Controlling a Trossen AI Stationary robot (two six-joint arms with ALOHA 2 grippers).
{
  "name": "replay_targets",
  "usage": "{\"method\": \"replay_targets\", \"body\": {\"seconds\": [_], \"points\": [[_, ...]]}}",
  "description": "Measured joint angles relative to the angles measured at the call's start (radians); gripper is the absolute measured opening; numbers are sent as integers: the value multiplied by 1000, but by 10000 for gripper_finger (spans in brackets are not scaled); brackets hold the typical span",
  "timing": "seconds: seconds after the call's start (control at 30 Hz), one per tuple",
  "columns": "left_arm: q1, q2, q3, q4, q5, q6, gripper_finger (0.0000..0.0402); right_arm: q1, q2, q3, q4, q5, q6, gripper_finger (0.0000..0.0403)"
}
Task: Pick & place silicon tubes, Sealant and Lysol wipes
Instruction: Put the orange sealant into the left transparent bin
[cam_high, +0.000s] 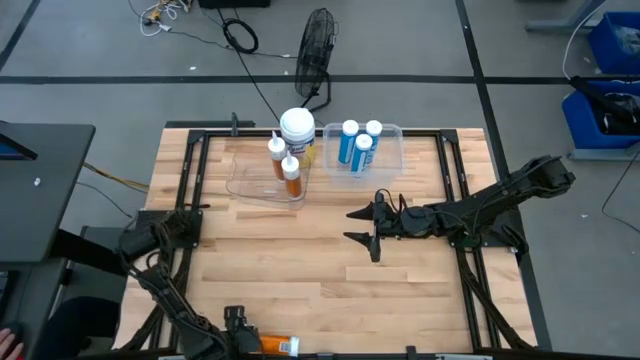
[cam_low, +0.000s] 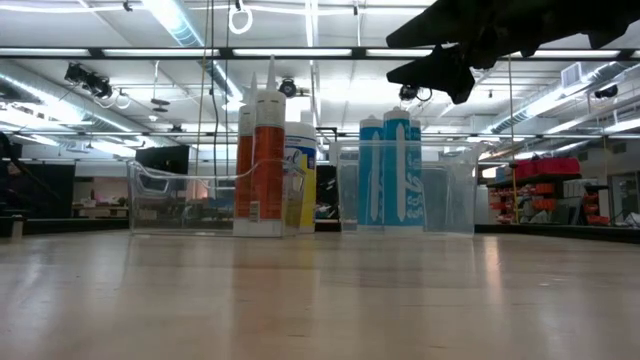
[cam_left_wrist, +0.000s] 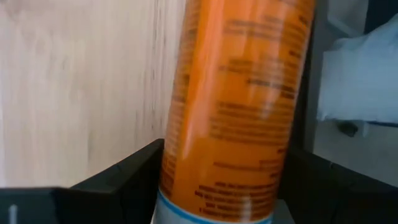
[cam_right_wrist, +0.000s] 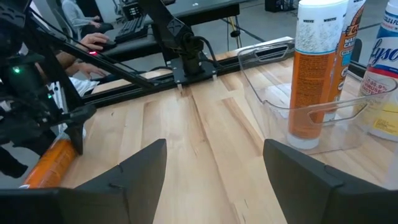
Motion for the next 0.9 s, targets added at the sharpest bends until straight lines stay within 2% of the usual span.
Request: {"method": "replay_targets", "body": {"seconds": [0.13,0.33,0.57,0.83,0.9], "points": [[27,0,2,-25,22,51,280,0,0,0,0,0,0,272],[78,-8,2,-91,47,112,215,0,0,0,-6,-1,4,272],[143,-21,3,-161,73,225,215,1,0,0,-14,-59,4,272],[241,-27,113,-474,140,330,215,1,0,1,-10,-243,30,272],[264,-27,152,-526,142,374,215,2,2,25,-63,-266,36,272]]}}
